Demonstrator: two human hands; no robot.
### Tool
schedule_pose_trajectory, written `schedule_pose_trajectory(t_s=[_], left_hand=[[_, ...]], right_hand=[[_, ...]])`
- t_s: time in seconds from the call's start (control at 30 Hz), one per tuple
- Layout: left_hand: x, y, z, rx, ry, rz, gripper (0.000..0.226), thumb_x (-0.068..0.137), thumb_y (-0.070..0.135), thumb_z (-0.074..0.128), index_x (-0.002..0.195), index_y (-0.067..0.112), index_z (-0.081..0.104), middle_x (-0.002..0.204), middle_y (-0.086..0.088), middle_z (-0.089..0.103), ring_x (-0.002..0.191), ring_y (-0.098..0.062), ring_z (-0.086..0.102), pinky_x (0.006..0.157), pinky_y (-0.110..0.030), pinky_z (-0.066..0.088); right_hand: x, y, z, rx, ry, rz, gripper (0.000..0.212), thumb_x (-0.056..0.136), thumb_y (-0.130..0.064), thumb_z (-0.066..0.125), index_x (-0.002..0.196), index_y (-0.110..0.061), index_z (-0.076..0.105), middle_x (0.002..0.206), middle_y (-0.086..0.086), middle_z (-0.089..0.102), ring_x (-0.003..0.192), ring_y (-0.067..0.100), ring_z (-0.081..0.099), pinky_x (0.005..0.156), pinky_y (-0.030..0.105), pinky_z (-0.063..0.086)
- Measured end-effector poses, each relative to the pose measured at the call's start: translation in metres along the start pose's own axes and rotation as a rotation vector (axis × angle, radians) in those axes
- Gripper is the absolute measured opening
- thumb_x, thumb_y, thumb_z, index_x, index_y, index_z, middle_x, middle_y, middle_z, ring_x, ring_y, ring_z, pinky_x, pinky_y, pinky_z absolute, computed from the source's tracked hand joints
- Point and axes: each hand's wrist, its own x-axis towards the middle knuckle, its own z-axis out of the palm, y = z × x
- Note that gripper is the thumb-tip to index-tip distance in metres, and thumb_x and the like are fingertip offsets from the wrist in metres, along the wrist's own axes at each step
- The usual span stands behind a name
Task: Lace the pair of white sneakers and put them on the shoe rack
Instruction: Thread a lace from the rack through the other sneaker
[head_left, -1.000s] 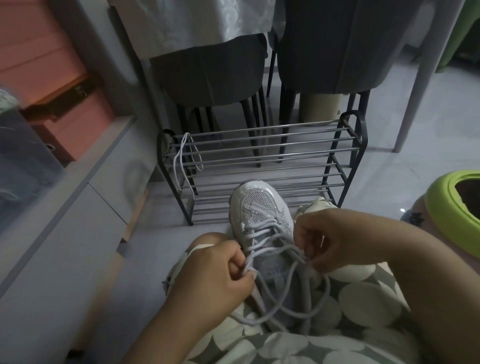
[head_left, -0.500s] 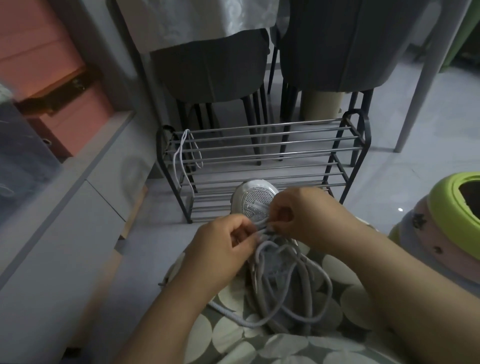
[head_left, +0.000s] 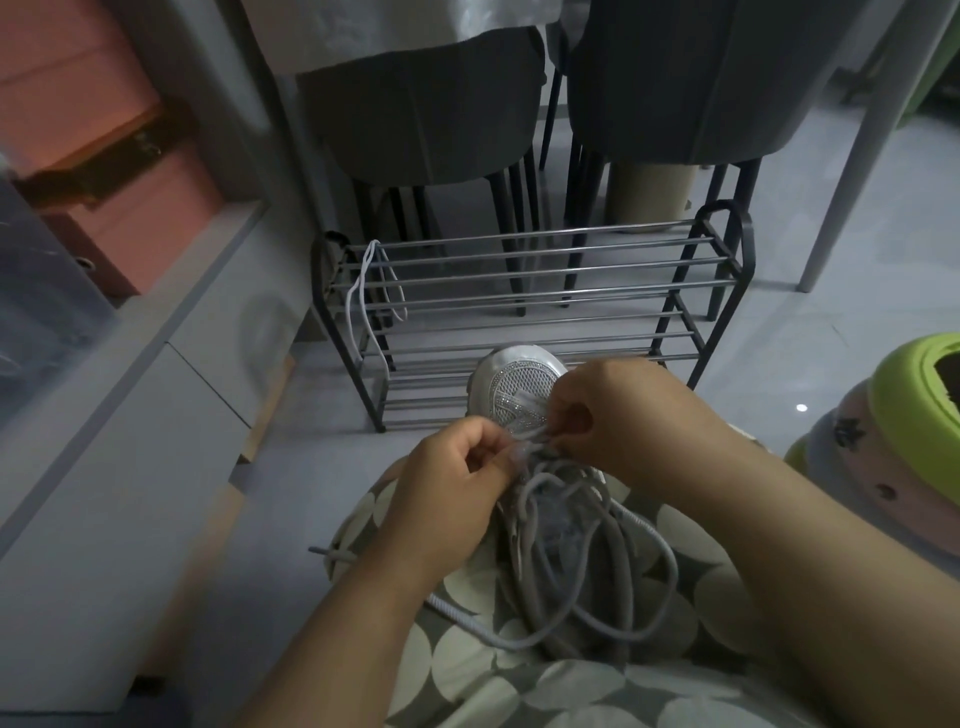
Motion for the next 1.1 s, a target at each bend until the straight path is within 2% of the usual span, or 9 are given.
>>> schedule_pose_trajectory(t_s=[0.23, 0.43, 0.53, 0.6, 0.7, 0.77, 0.83, 0.97, 1.1], left_hand=[[0.001, -0.005, 0.004, -0.071, -0.046, -0.002, 0.019, 0.090, 0.028, 0.062, 0.071, 0.032, 0.063, 0.058, 0.012, 0.060, 0.057, -0.010, 0.054, 0.059, -0.033, 0.047], [0.002, -0.006, 0.005, -0.114, -0.062, 0.036, 0.023, 0.092, 0.024, 0.060, 0.069, 0.026, 0.060, 0.054, 0.010, 0.052, 0.054, -0.013, 0.046, 0.057, -0.037, 0.042], [0.002, -0.007, 0.004, -0.091, -0.050, 0.059, 0.026, 0.093, 0.022, 0.059, 0.067, 0.025, 0.058, 0.050, 0.014, 0.048, 0.050, -0.004, 0.041, 0.054, -0.027, 0.038], [0.001, -0.008, 0.003, -0.100, -0.053, 0.063, 0.027, 0.093, 0.022, 0.058, 0.066, 0.025, 0.057, 0.049, 0.014, 0.046, 0.049, -0.004, 0.038, 0.052, -0.022, 0.035], [0.002, -0.008, 0.001, -0.104, -0.065, 0.054, 0.030, 0.094, 0.022, 0.056, 0.065, 0.030, 0.057, 0.050, 0.013, 0.043, 0.051, -0.007, 0.037, 0.052, -0.024, 0.033], [0.003, -0.008, 0.000, -0.105, -0.080, 0.052, 0.033, 0.095, 0.022, 0.056, 0.064, 0.033, 0.057, 0.052, 0.013, 0.042, 0.052, -0.008, 0.037, 0.052, -0.024, 0.034], [0.003, -0.008, 0.000, -0.103, -0.084, 0.048, 0.031, 0.095, 0.022, 0.056, 0.065, 0.031, 0.057, 0.054, 0.012, 0.043, 0.054, -0.009, 0.038, 0.053, -0.026, 0.034], [0.003, -0.008, 0.000, -0.116, -0.095, 0.038, 0.021, 0.085, 0.038, 0.056, 0.070, 0.025, 0.058, 0.059, 0.003, 0.046, 0.058, -0.018, 0.042, 0.056, -0.036, 0.038], [0.003, -0.008, 0.001, -0.111, -0.092, 0.058, 0.020, 0.082, 0.039, 0.055, 0.069, 0.024, 0.056, 0.059, 0.004, 0.044, 0.058, -0.017, 0.040, 0.057, -0.035, 0.036]], right_hand=[[0.005, -0.006, -0.003, -0.083, -0.091, 0.022, 0.004, 0.080, -0.027, 0.066, 0.084, -0.027, 0.067, 0.082, -0.004, 0.063, 0.078, 0.019, 0.059, 0.067, 0.030, 0.050], [0.008, 0.005, -0.008, 0.058, -0.214, -0.030, 0.008, 0.079, -0.021, 0.067, 0.072, -0.023, 0.063, 0.070, -0.007, 0.059, 0.064, 0.010, 0.052, 0.056, 0.023, 0.040], [0.008, 0.018, -0.005, 0.154, -0.224, -0.076, 0.015, 0.082, -0.020, 0.067, 0.069, -0.023, 0.061, 0.063, -0.009, 0.055, 0.055, 0.004, 0.045, 0.053, 0.020, 0.036], [0.007, 0.030, -0.002, 0.411, -0.280, -0.073, 0.018, 0.082, -0.016, 0.069, 0.067, -0.022, 0.061, 0.061, -0.010, 0.055, 0.055, 0.004, 0.046, 0.057, 0.021, 0.036], [0.002, 0.050, 0.006, 1.038, -0.408, -0.068, 0.011, 0.074, -0.014, 0.070, 0.068, -0.013, 0.060, 0.070, 0.013, 0.047, 0.067, 0.025, 0.040, 0.066, 0.033, 0.031], [0.000, 0.053, 0.007, 1.258, -0.448, -0.014, 0.008, 0.070, -0.011, 0.067, 0.070, -0.008, 0.060, 0.071, 0.013, 0.043, 0.065, 0.026, 0.037, 0.064, 0.031, 0.031], [0.001, 0.049, 0.006, 1.052, -0.381, 0.011, 0.006, 0.068, -0.011, 0.063, 0.067, -0.008, 0.059, 0.067, 0.011, 0.049, 0.063, 0.020, 0.044, 0.063, 0.028, 0.036], [0.002, 0.024, 0.006, 0.358, -0.146, -0.032, 0.026, 0.075, -0.039, 0.074, 0.068, -0.018, 0.059, 0.063, -0.005, 0.056, 0.054, 0.005, 0.046, 0.054, 0.022, 0.037], [0.001, 0.018, 0.011, 0.356, -0.041, -0.116, 0.020, 0.079, -0.032, 0.074, 0.070, -0.017, 0.063, 0.066, -0.002, 0.056, 0.053, 0.004, 0.042, 0.050, 0.016, 0.033]])
